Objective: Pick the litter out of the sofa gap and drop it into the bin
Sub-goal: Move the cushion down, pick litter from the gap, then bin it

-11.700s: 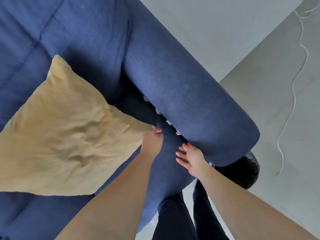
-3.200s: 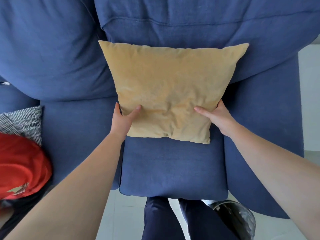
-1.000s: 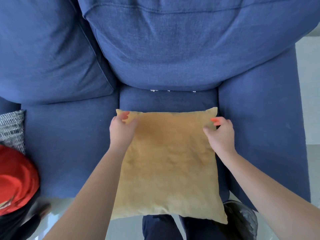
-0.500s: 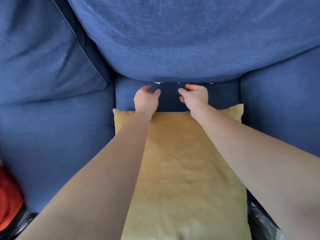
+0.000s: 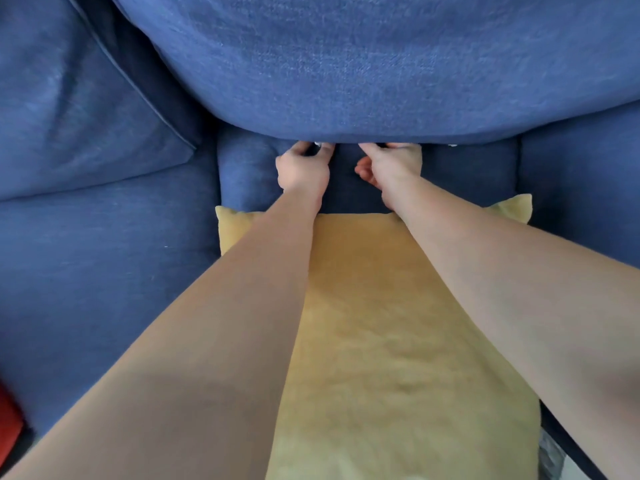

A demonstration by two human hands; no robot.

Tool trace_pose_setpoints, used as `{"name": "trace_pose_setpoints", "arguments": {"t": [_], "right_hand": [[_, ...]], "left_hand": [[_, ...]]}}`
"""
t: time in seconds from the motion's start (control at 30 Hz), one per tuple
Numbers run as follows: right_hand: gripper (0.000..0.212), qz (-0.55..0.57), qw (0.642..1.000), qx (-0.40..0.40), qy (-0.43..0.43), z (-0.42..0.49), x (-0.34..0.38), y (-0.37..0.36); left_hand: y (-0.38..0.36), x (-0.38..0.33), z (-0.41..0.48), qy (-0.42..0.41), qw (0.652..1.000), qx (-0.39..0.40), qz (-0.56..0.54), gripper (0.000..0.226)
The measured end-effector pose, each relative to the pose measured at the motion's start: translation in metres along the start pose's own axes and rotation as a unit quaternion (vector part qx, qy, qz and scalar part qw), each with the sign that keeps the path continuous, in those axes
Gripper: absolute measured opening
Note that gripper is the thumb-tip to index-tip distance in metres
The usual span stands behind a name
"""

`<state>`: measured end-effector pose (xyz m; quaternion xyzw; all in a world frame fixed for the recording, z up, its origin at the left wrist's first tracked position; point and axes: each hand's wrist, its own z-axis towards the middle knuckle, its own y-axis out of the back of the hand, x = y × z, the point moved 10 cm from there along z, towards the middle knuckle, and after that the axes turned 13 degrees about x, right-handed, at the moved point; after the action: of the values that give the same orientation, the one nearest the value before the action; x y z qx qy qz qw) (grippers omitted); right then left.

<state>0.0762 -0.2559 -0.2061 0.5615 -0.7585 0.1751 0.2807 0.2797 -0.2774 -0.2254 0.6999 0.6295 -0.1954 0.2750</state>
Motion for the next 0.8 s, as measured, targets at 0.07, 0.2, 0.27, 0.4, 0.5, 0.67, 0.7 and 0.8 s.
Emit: {"name": "trace_pose_setpoints", "arguments": {"t": [0.07,0.2,0.27,0.4,0.5,0.67,0.7,0.8], "right_hand": [[0.022,-0.004,1.0,0.0,-0.008,0.003,-0.001,0.0],[0.027,-0.002,0.999,0.022,-0.029,0.003,-0.002,-0.002],[0.022,0.002,0.998,0.041,-0.043,0.0,-0.001,-0.005],[0.013,-0.02,0.998,0.046,-0.048,-0.011,0.008,0.005],[0.021,-0.054,0.998,0.036,-0.024,-0.028,0.015,0.023],[0.015,-0.084,0.996,0.029,0.004,-0.071,0.022,0.056],[0.013,-0.083,0.996,0.031,0.014,-0.081,0.024,0.062],[0.01,-0.066,0.997,0.025,0.041,-0.117,0.027,0.081]], "left_hand": [[-0.001,0.002,0.001,0.0,1.0,0.001,-0.006,0.013],[-0.001,0.003,-0.002,-0.001,1.0,0.005,-0.008,0.014],[-0.001,0.002,-0.004,-0.003,1.0,0.019,-0.013,0.019],[0.0,-0.005,-0.015,0.008,0.997,0.076,0.002,0.013],[0.012,-0.017,-0.026,0.01,0.992,0.106,0.065,0.012],[0.029,-0.037,-0.067,-0.031,0.984,0.109,0.137,0.021],[0.029,-0.039,-0.08,-0.04,0.983,0.112,0.14,0.019],[0.024,-0.045,-0.119,-0.061,0.978,0.123,0.154,0.014]]}}
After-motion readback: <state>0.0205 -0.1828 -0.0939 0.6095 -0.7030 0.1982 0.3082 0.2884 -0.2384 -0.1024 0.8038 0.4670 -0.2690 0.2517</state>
